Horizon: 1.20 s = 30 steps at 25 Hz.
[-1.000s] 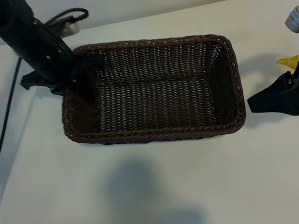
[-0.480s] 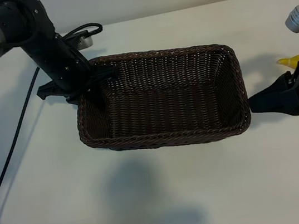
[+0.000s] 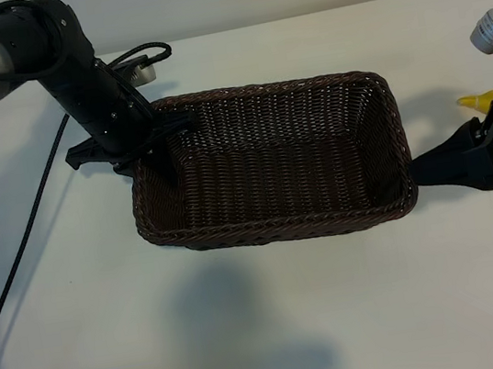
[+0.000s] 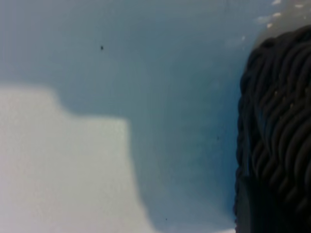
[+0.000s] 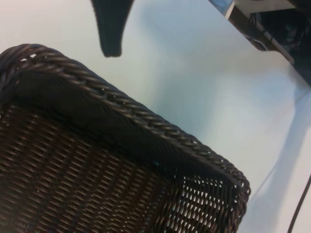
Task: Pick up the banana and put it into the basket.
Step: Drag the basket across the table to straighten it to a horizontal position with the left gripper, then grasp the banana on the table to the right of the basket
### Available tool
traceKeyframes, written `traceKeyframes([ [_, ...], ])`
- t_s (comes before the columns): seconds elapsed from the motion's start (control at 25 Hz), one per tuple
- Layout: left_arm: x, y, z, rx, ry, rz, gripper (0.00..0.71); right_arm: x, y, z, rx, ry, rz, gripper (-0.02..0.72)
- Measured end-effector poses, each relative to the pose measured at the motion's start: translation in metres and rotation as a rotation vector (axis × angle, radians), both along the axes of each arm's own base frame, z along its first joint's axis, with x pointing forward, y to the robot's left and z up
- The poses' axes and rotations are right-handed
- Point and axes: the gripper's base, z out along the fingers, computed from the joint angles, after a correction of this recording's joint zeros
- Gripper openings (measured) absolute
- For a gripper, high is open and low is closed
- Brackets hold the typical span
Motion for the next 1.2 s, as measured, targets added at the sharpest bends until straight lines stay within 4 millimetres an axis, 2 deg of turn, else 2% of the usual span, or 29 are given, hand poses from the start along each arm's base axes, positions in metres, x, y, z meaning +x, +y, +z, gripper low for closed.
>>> traceKeyframes([
  [0.08, -0.001, 0.000, -0.001, 0.004, 0.012, -0.005, 0.210, 0.000, 0.000, 0.000, 0.000, 0.000, 0.000, 0.563],
  [0.24, -0.002, 0.000, -0.002, 0.003, 0.031, -0.009, 0.401, 0.000, 0.000, 0.000, 0.000, 0.000, 0.000, 0.563],
  [0.4, -0.003, -0.003, 0.000, -0.003, 0.041, -0.013, 0.545, 0.000, 0.000, 0.000, 0.000, 0.000, 0.000, 0.563],
  [0.48, -0.004, -0.002, 0.000, -0.002, 0.046, -0.016, 0.565, 0.000, 0.000, 0.000, 0.000, -0.001, -0.001, 0.563],
  [0.72, -0.007, 0.000, 0.008, 0.017, 0.050, -0.036, 0.567, 0.000, 0.000, 0.000, -0.001, -0.002, -0.002, 0.563],
  [1.2, -0.018, 0.011, 0.071, 0.074, -0.085, -0.081, 0.567, 0.000, 0.000, 0.000, -0.001, -0.002, -0.002, 0.563],
])
